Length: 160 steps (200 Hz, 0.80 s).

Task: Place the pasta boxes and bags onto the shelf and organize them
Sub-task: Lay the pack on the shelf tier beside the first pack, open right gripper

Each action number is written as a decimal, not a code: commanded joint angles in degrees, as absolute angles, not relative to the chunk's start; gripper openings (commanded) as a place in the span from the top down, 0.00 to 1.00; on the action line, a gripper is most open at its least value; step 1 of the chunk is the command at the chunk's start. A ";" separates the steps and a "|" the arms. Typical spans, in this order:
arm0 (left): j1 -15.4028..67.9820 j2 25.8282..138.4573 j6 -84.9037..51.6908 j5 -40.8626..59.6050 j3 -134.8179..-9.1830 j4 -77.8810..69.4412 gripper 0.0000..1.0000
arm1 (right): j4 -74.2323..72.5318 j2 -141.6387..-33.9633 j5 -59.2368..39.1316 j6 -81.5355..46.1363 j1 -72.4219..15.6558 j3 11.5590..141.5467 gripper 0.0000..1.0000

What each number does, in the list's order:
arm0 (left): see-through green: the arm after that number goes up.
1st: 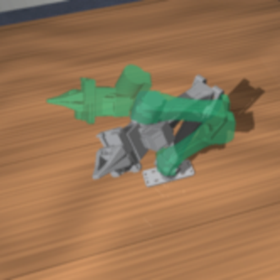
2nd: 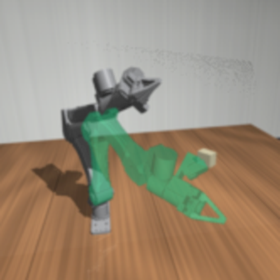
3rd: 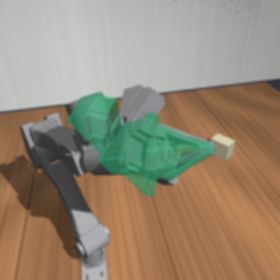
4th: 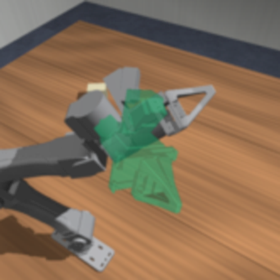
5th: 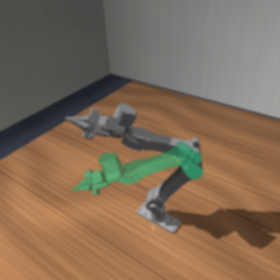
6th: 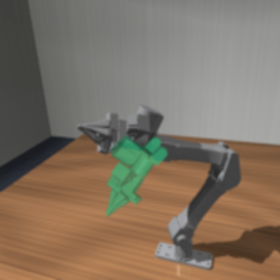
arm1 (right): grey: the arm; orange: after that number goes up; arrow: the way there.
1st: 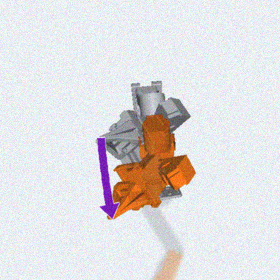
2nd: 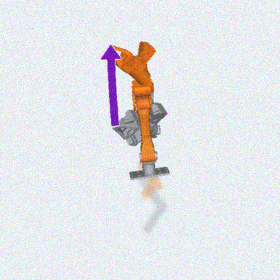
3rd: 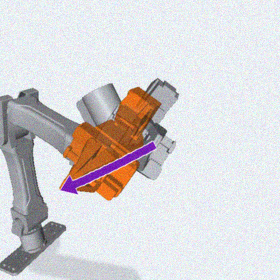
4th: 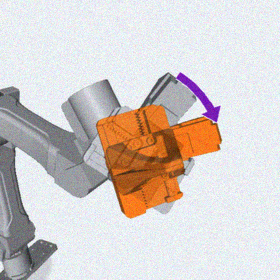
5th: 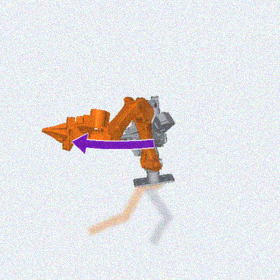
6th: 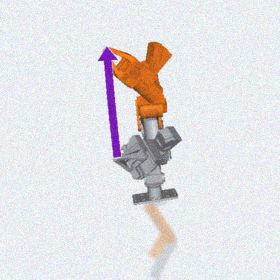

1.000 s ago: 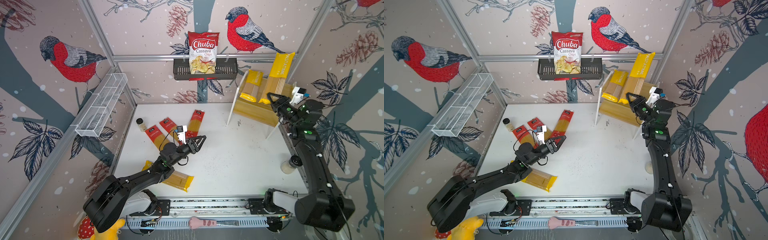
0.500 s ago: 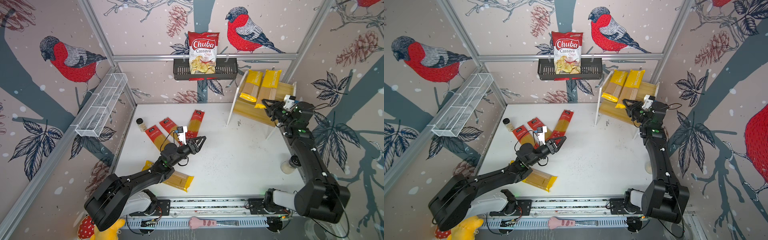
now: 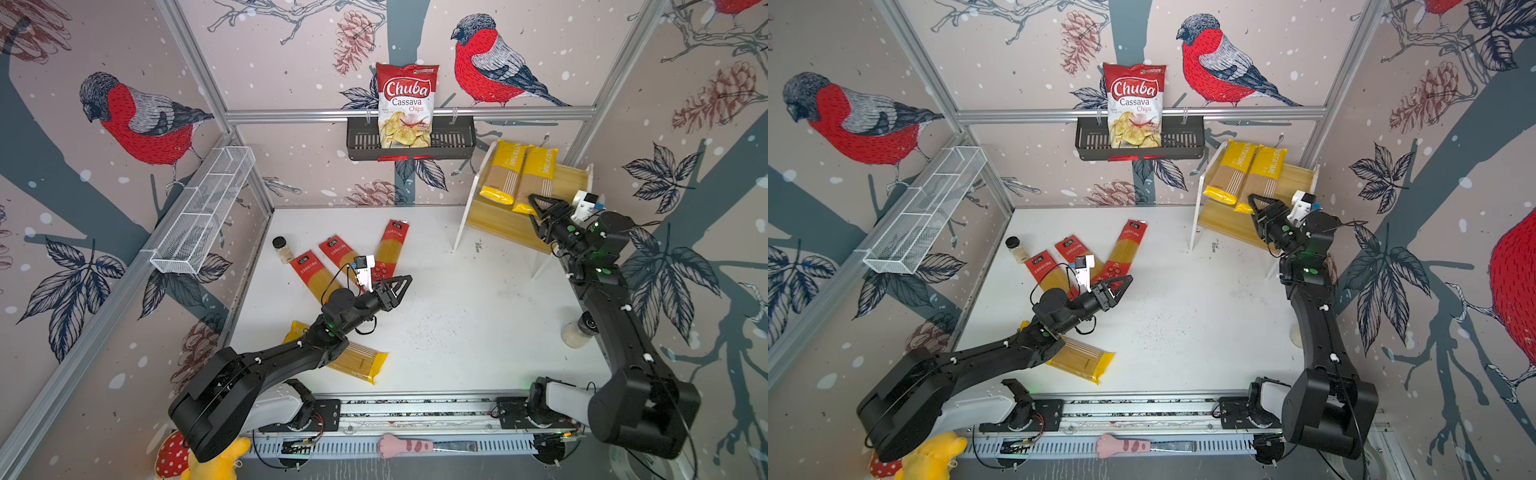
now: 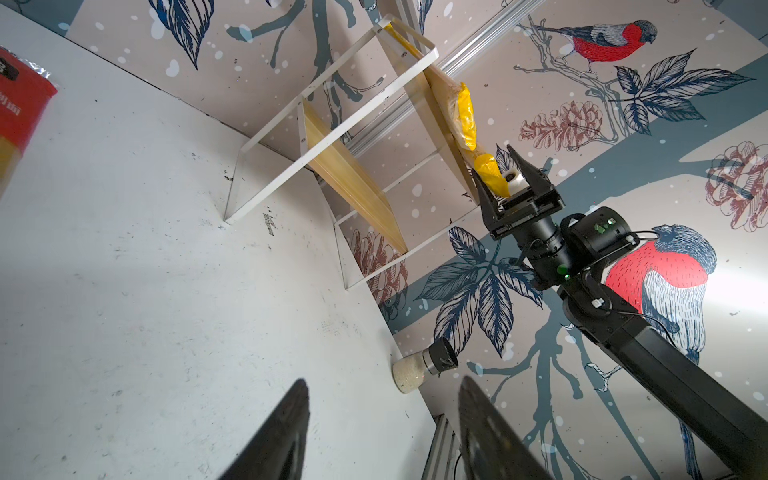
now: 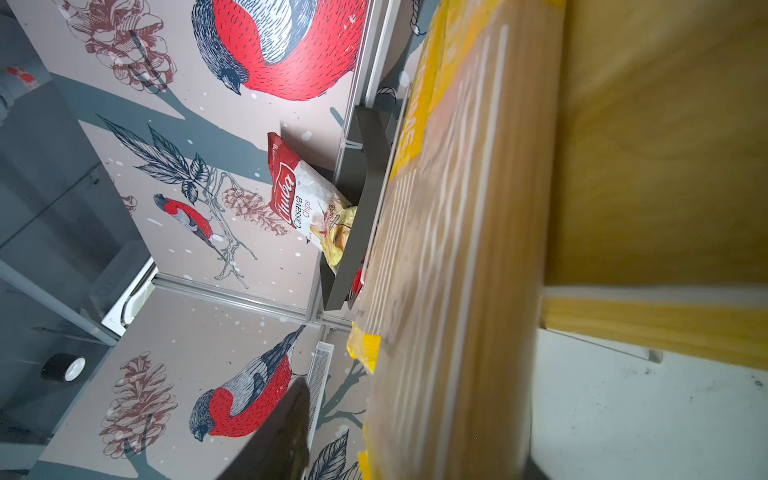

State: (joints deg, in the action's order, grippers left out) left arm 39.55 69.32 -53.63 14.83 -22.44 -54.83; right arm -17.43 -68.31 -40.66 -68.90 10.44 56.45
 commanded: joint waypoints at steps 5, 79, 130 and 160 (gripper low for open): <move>39.81 69.54 -53.44 14.65 -22.41 -57.81 0.43 | -19.23 -66.52 -40.33 -67.94 10.63 55.06 0.45; 40.08 69.42 -53.53 14.42 -22.50 -57.44 0.43 | -18.53 -69.30 -39.79 -67.05 12.14 56.96 0.72; 40.25 69.36 -53.49 14.14 -22.51 -57.13 0.43 | -19.66 -71.54 -41.29 -67.94 12.48 58.78 0.75; 40.34 69.81 -53.44 14.33 -22.90 -57.22 0.43 | -19.86 -71.54 -41.59 -67.78 12.50 58.58 0.75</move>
State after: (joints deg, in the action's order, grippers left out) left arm 40.23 69.56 -53.63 14.37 -22.46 -54.94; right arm -16.49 -71.53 -41.10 -67.83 12.43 58.33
